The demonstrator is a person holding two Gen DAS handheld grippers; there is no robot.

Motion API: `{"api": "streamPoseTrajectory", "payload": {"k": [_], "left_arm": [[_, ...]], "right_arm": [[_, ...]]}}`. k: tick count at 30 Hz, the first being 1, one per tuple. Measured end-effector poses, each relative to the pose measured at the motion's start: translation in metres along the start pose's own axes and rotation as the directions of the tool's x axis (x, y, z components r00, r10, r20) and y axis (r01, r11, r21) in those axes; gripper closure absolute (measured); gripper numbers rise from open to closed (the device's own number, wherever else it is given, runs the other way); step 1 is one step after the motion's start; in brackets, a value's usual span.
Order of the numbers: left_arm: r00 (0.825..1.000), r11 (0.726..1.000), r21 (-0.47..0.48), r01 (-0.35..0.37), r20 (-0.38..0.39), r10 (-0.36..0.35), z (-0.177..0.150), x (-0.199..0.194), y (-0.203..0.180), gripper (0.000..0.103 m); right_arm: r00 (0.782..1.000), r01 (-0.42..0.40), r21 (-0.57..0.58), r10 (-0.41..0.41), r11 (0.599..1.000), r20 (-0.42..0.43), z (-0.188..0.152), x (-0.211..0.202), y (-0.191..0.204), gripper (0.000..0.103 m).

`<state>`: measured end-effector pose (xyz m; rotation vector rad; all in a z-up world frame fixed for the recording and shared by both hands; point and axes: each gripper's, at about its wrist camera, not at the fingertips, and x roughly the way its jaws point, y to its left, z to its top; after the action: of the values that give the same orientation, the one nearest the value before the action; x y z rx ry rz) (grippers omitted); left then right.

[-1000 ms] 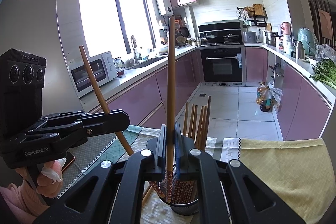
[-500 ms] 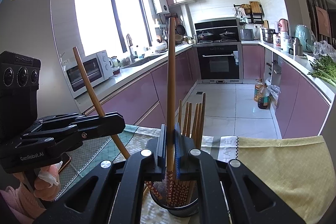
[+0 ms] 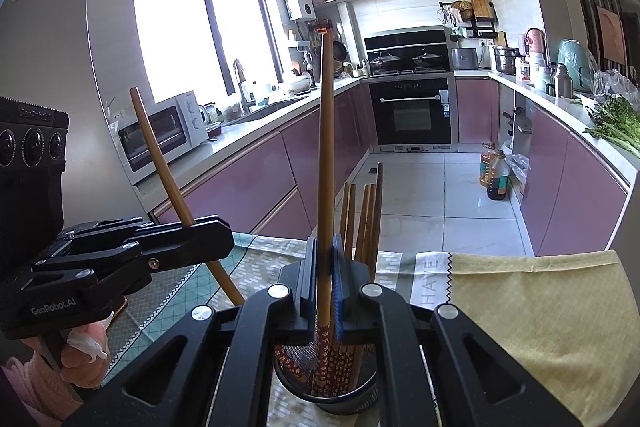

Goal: Organize utensils

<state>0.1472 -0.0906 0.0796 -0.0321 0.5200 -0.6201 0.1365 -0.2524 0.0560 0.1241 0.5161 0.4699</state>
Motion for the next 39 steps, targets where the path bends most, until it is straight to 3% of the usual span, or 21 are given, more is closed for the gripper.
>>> {"api": "streamPoseTrajectory", "payload": {"k": [39], "left_arm": [[0.997,1.000,0.001,-0.020,-0.077,0.020,-0.007,0.024,0.001,0.095]], "right_arm": [[0.999,0.009,0.016,-0.008,1.000,-0.052,-0.016,0.015,-0.002,0.097]]}}
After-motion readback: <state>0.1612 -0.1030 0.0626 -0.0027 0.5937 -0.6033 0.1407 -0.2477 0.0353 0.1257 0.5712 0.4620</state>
